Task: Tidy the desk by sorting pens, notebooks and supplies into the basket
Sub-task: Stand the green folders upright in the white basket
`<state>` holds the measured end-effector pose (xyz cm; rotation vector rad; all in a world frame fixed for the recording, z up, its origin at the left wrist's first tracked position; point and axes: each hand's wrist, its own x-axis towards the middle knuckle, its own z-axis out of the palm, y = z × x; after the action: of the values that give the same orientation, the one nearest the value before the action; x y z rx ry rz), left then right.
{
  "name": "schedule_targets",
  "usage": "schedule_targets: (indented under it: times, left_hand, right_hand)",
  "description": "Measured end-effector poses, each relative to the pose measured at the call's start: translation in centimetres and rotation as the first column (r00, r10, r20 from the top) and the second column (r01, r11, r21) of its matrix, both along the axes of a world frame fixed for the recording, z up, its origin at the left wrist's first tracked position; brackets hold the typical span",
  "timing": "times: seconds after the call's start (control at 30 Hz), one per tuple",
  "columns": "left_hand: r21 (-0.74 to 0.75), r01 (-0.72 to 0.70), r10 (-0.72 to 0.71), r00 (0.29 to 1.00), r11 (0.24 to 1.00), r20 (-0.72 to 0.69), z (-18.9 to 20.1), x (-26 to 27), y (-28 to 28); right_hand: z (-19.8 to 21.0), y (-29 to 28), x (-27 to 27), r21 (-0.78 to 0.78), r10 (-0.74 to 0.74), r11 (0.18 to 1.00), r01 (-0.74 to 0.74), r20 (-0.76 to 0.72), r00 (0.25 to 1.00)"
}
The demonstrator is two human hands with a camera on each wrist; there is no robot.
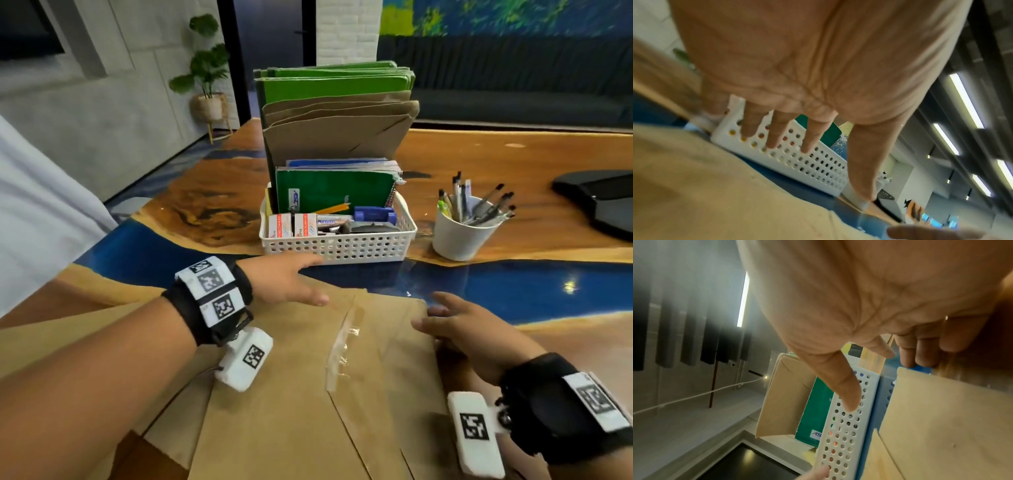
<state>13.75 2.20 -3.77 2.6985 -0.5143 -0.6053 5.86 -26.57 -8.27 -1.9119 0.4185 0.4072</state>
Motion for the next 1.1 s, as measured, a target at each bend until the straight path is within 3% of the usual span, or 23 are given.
schedule_targets:
  times: [0.17, 0.27, 0.43, 0.53, 0.6, 0.67, 0.7, 0.83, 0.9, 0.97, 1.1]
  left_hand:
    - [0.310, -0.209, 0.231, 0.972, 0.927, -0.034, -0.9, -1.4, 3.7]
    - [0.357, -0.231, 0.268, 0.962, 0.905, -0.058, -2.7, -3.3, 4.1]
    - [0.195, -0.243, 0.258, 0.965, 0.950, -0.056, -3.9, -4.6, 2.8]
    - [0.013, -0.248, 0.247, 0.958, 0.969, -0.148, -4.2, -4.7, 2.6]
    - [-0.216, -0.319, 0.253, 0.924, 0.923, -0.286, -3.9, -4.8, 2.9]
    - [-0.389, -0.427, 0.253, 0.869, 0.816, -0.425, -3.6, -5.0, 3.4]
    - [-0.428, -0.454, 0.255, 0.859, 0.782, -0.444, -3.5, -5.1, 3.7]
    - [-0.373, -0.442, 0.349, 0.890, 0.815, -0.292, -3.8, -5.0, 5.3]
    - [-0.405, -0.506, 0.420, 0.861, 0.761, -0.285, -3.8, -5.1, 6.3]
    - [-0.492, -0.568, 0.461, 0.823, 0.660, -0.332, -3.4, -5.5, 6.8]
    - [-0.690, -0.558, 0.311, 0.830, 0.461, -0.464, -1.5, -6.5, 5.9]
  right_hand:
    - [-0.3, -0.3, -0.1, 0.063, -0.067, 0.996, 0.067, -0.013, 0.998]
    - [-0.7, 0.6, 0.1, 0.101, -0.078, 0.992, 0.077, 0.011, 0.997]
    - [-1.6, 2.3, 0.0, 0.273, -0.065, 0.959, 0.070, -0.025, 0.998]
    - [-1.6, 2.6, -0.5, 0.248, -0.014, 0.969, 0.018, -0.019, 1.000]
    - [-1.4, 2.5, -0.8, 0.229, 0.038, 0.973, -0.038, 0.002, 0.999]
    - [-1.2, 2.6, -1.1, 0.205, 0.064, 0.977, -0.066, 0.016, 0.998]
    - [-1.0, 2.7, -1.3, 0.203, 0.078, 0.976, -0.081, 0.026, 0.997]
    - [-0.7, 3.5, -1.8, 0.181, 0.096, 0.977, -0.109, 0.079, 0.992]
    - [-0.1, 3.9, -1.9, 0.175, 0.082, 0.979, -0.106, 0.139, 0.987]
    - [1.0, 4.0, -1.8, 0.225, 0.021, 0.972, -0.074, 0.229, 0.973]
    - [4.8, 4.2, -1.2, 0.397, -0.106, 0.916, -0.059, 0.382, 0.918]
